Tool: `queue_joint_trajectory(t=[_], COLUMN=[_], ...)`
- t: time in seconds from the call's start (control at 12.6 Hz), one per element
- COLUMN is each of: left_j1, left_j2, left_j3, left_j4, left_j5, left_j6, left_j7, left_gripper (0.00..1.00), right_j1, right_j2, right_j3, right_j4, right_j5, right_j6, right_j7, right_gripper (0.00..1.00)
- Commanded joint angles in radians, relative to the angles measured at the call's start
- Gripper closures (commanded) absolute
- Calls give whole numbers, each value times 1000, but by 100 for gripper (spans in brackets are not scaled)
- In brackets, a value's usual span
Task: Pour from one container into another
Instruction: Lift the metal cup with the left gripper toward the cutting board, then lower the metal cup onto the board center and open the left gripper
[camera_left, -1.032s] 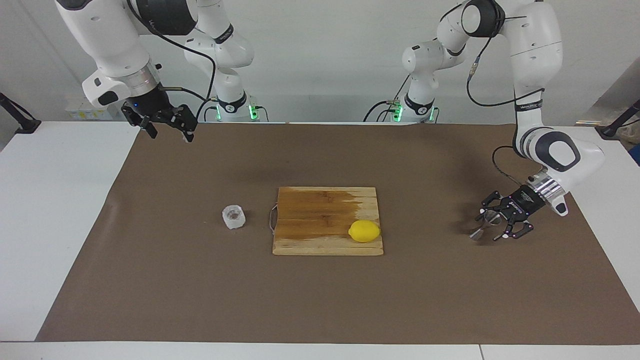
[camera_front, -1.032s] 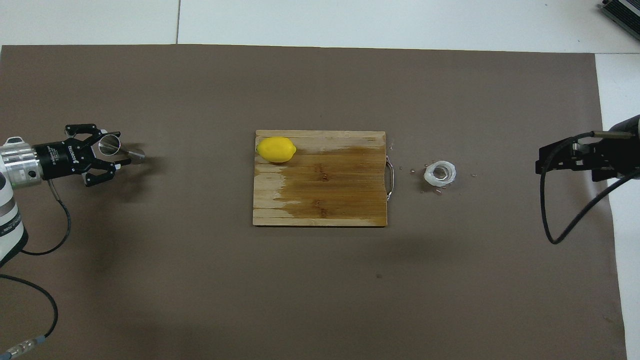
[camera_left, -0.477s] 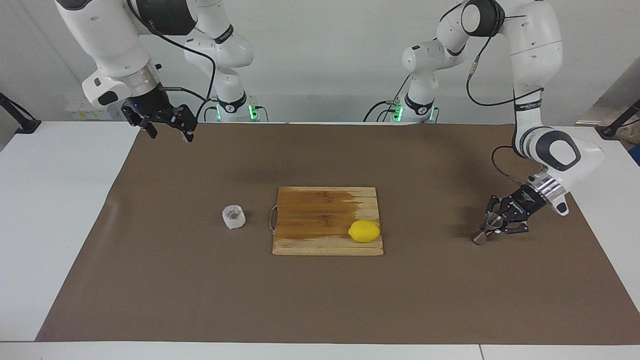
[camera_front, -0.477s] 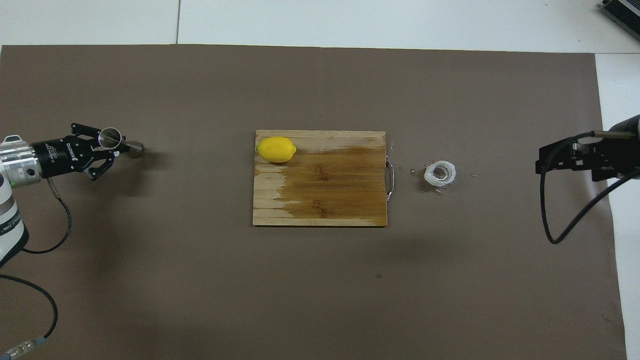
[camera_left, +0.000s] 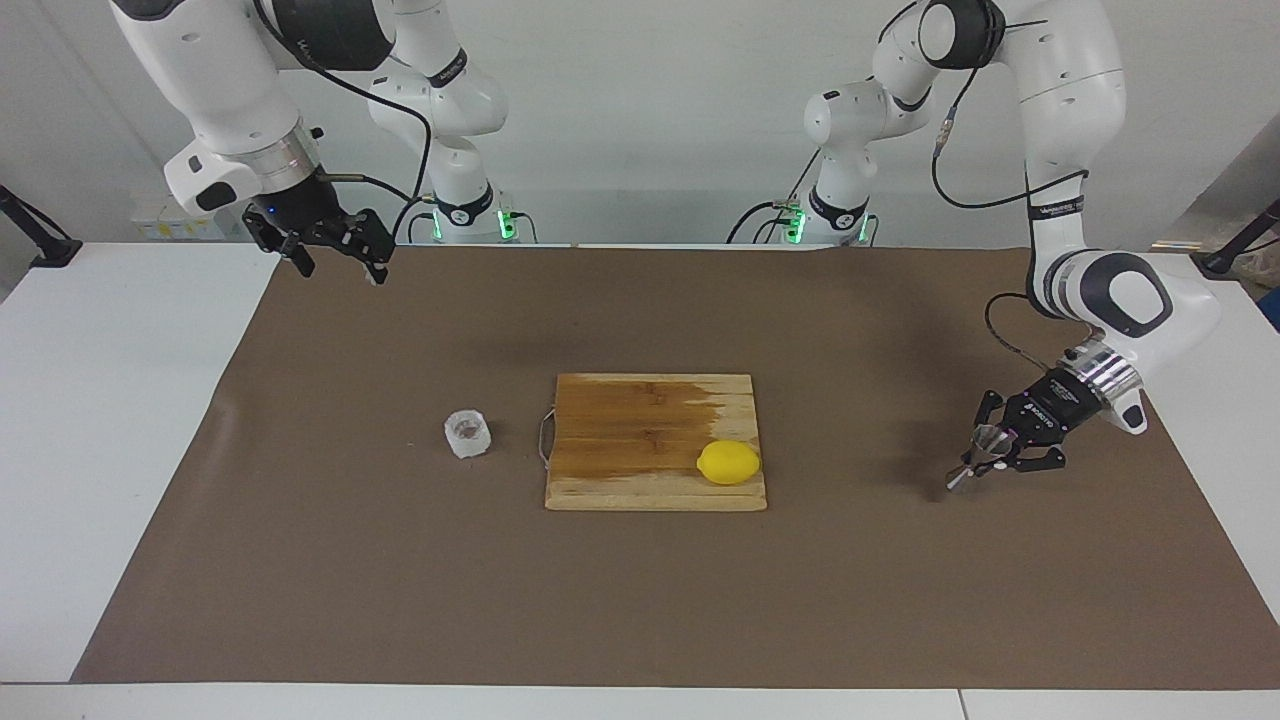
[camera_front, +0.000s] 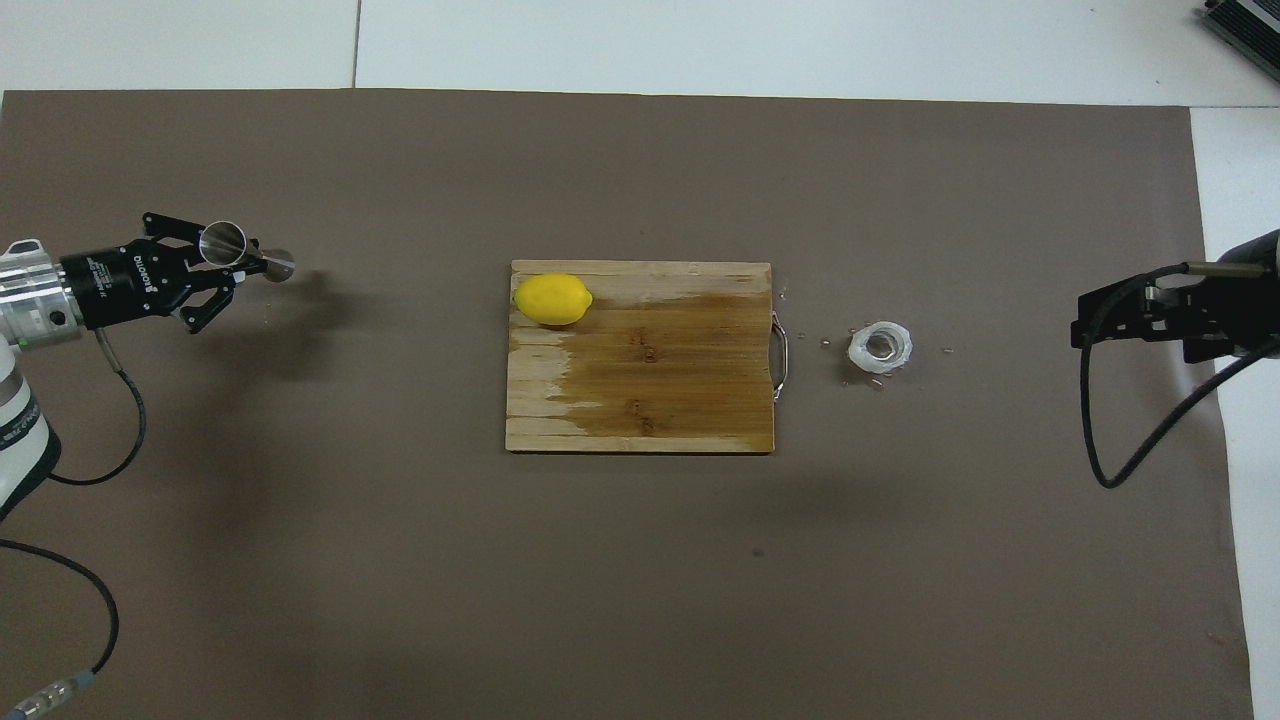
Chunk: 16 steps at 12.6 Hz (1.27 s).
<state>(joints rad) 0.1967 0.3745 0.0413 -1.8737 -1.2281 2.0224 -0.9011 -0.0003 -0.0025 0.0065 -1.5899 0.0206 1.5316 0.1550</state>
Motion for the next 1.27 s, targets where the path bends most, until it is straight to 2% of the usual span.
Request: queue_joint_trajectory(t=[0.0,0.48,0.87,1.19], left_j1=[-77,-244,-400,-517], left_j2=[-25,-121,-121,-115], left_j3=[3,-8,-8,-8], left_j4=[7,-47,-53,-62], left_j5=[-25,-50,-59,-148], left_j6=[-22,-50,-31,16], left_j7=[-24,-53,-55,-56], left_gripper=[100,100,100,100], right_j1=[-15,-13,-15,-15], right_j2=[2,4,4,4], right_j3=[7,7,7,7], right_j4=[10,10,10,10], right_j5=[27,27,27,27], right_j6=[-7,-5,-5,-5], right_j7=[-18,-18,-18,-18], right_gripper=[0,0,0,0])
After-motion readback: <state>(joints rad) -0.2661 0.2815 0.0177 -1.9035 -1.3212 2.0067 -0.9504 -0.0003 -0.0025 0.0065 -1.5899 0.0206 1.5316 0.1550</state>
